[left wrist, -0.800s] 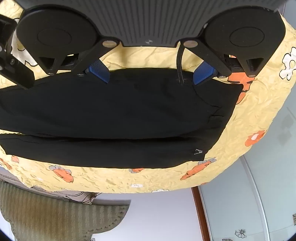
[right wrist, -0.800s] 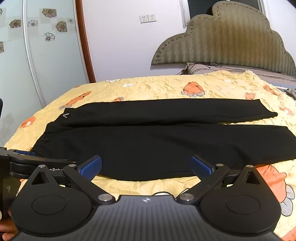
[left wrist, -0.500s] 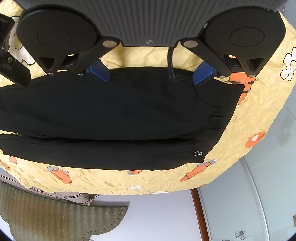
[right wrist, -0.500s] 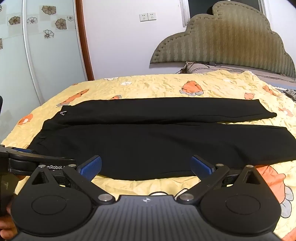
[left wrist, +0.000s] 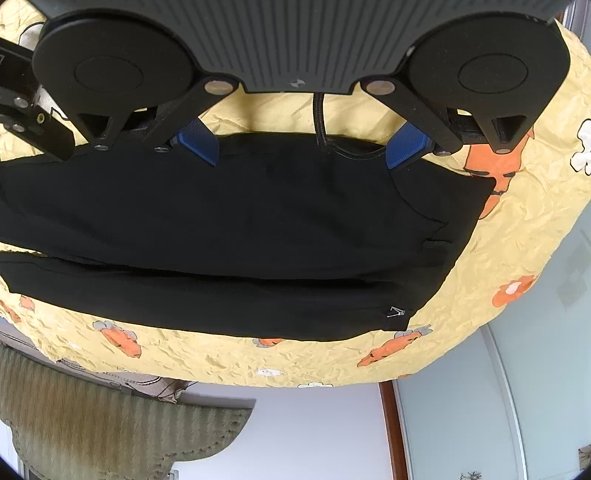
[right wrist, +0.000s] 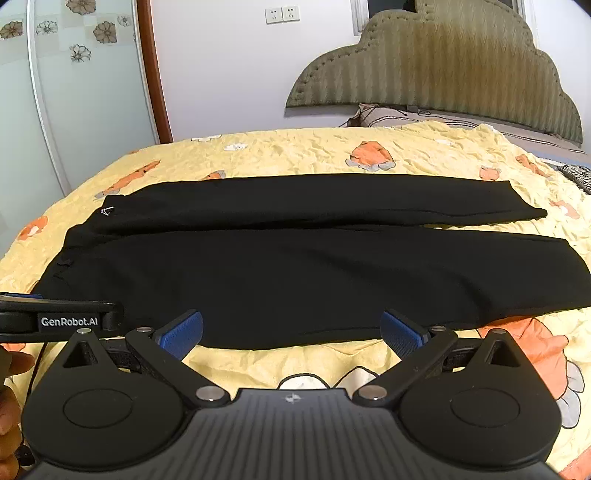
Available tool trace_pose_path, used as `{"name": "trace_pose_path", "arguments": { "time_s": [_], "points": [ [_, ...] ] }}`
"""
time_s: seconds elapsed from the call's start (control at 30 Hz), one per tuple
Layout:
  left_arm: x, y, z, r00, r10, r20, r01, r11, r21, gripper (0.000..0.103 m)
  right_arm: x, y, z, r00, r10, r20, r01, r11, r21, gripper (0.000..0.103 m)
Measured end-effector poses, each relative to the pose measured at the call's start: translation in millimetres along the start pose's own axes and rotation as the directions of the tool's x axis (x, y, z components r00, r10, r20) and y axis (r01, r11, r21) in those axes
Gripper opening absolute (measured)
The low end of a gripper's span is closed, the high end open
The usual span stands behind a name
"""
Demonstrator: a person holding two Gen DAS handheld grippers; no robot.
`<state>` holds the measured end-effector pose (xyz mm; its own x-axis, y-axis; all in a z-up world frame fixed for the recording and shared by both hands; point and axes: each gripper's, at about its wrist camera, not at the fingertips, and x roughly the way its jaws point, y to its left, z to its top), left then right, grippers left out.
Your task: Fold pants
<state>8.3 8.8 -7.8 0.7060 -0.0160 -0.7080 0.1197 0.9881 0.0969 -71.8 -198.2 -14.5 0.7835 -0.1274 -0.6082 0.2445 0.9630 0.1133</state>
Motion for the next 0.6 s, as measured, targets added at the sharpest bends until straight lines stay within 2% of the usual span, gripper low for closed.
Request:
{"name": "trace_pose_path", "arguments": {
  "time_s": [0.2, 0.43, 0.6],
  "points": [
    [-1.4, -0.8, 0.6, 1.000, -0.014, 0.000, 0.014, 1.000, -0.016, 0.098, 4.2, 0.2, -2.0, 1.000, -0.006, -0.014, 0.006, 1.000, 0.003, 0.103],
    [-3.1, -5.3, -1.8, 1.000, -0.005, 0.017, 0.005, 1.000, 0.023, 0.099, 5.4, -1.4, -1.1, 1.000, -0.003, -0.020, 0.004, 1.000, 0.020, 0.103],
    [-2.7, -4.2, -1.6, 1.000, -0.013, 0.019, 0.013, 1.000, 0.013, 0.099, 6.5, -0.8, -0.9, 1.000, -0.007, -0.023, 0.007, 1.000, 0.015, 0.103]
  ]
}}
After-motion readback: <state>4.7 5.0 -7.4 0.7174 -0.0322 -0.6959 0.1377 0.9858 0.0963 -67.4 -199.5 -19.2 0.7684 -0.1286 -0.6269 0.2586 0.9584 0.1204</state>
